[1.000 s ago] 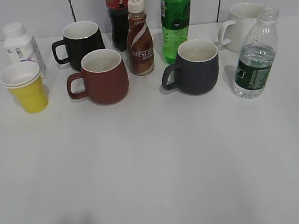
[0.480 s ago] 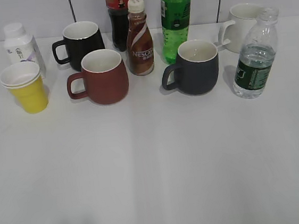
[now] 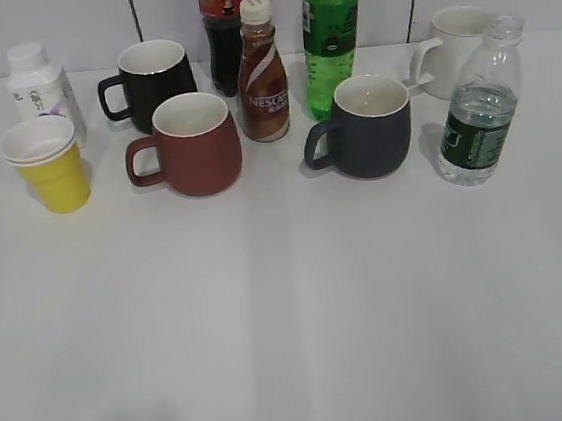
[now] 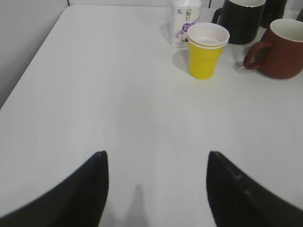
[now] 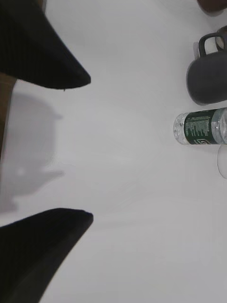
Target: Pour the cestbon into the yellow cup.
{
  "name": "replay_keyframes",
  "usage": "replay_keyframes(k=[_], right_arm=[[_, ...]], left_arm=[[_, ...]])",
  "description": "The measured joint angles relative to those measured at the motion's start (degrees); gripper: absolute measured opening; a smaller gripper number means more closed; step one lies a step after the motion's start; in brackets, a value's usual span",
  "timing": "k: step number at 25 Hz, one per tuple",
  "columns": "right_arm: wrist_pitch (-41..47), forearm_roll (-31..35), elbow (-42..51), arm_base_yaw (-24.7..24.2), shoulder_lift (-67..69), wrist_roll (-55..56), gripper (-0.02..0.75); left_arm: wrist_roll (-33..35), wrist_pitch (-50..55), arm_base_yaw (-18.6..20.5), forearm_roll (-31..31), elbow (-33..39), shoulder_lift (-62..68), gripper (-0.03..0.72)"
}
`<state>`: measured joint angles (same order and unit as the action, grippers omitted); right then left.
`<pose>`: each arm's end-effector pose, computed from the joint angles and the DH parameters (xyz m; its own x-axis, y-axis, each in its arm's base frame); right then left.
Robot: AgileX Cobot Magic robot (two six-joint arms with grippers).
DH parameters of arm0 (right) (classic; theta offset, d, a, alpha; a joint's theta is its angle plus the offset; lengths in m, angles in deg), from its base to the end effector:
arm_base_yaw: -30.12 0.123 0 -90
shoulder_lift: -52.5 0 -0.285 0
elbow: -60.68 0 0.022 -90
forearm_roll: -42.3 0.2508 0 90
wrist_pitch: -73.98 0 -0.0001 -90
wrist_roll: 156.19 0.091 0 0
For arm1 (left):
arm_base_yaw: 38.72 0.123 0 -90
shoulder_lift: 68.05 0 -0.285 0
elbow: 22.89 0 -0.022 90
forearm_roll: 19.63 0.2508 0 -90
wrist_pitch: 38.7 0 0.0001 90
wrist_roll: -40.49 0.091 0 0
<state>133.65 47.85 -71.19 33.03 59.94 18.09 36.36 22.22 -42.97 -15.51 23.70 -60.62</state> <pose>-0.0065 0.0073 0.2813 -0.4171 -0.0719 -0.9060 -0.1474 0.9890 -0.0106 -0.0098 0.0065 0.2867 -0.4199 -0.0059 -0.9076 0.0016 1.0000 -0.0072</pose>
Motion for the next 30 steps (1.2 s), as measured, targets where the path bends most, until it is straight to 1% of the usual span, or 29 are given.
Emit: replay_keyframes(k=[18,20,24,27,30], right_arm=[[-0.4,0.0,-0.2,0.0,0.4,0.0,0.588],[-2.5,0.0,-0.9,0.0,1.8,0.0,0.588],[-12.1,0.0,-0.9,0.0,6.0,0.0,0.588],[-19.1,1.5,-0.7,0.0,10.2,0.0,0.588],[-24.0,3.2,-0.5,0.0,15.5,0.0,0.588]], left_arm=[[0.0,-1.0,0.0,-0.1,-0.1,0.0,0.496],[0.0,-3.9,0.0,-0.1,-0.4,0.0,0.496],[0.0,-14.1,0.0,0.0,0.4,0.0,0.496],[0.0,-22.4,0.0,0.0,3.4,0.6,0.496],[0.0,-32.6,0.0,-0.1,8.0,3.7,0.496]])
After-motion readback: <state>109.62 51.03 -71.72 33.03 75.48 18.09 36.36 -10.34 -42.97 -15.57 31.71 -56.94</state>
